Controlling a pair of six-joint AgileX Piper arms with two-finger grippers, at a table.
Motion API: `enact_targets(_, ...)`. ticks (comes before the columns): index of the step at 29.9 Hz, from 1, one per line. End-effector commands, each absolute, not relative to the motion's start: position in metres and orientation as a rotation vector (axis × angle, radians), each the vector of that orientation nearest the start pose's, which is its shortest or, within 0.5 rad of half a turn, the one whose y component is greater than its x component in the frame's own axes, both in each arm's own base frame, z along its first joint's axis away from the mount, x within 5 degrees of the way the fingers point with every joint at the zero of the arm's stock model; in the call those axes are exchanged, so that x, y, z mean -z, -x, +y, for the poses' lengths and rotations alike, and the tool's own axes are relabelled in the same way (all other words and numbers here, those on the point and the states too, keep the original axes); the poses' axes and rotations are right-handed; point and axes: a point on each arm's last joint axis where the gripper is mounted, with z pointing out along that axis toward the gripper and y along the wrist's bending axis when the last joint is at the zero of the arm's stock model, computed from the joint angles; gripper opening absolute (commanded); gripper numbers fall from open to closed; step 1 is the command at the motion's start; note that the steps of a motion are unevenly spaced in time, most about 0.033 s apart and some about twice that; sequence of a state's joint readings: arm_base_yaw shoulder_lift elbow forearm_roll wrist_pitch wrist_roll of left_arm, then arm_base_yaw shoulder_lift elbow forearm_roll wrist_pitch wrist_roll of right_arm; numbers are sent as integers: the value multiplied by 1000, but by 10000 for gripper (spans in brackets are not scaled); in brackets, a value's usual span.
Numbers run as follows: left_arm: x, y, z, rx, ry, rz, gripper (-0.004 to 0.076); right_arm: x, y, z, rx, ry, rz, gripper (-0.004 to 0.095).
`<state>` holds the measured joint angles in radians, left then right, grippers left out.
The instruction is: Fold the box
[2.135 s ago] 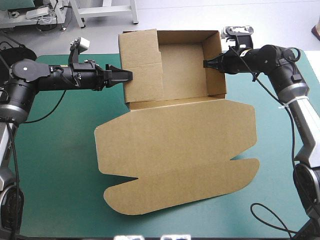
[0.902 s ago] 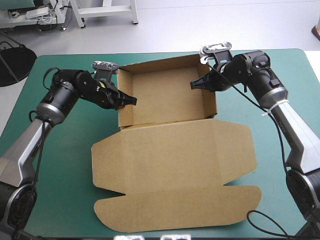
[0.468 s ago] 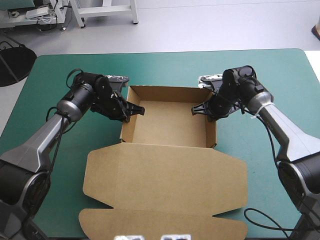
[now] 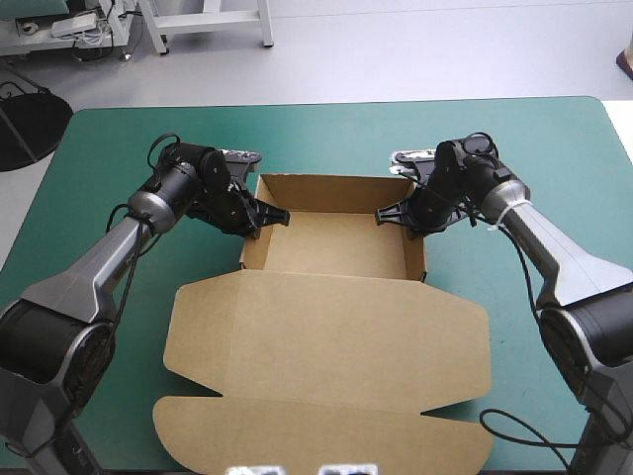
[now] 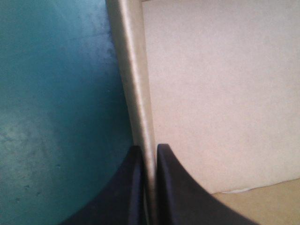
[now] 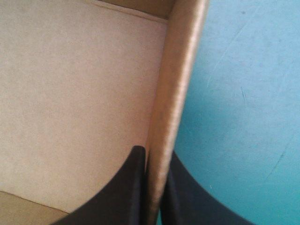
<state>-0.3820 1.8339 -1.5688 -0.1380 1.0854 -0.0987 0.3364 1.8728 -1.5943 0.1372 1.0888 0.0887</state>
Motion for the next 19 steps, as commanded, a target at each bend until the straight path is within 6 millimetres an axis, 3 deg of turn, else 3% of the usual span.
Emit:
enact_targets(1,-279,-355,-168,364,-466,2790,-8,-277,-370,157,-394,365,2795,24)
enact_targets(5,-279,-355,-168,357,-515,2780,16,-282,-371,153,-327,355,2800,167)
enact_targets(9,-279,-355,-168,355,-525,2778,132,-285,-372,150,-269,365,2798,307)
enact_targets(16,-281,-358,-167,346,-520,2756,473,-287,-373,147,-223,368,2804,340)
enact_targets(19,-285,-359,-167,338,-522,2740,521,-287,-372,144,-181,364,2819,348)
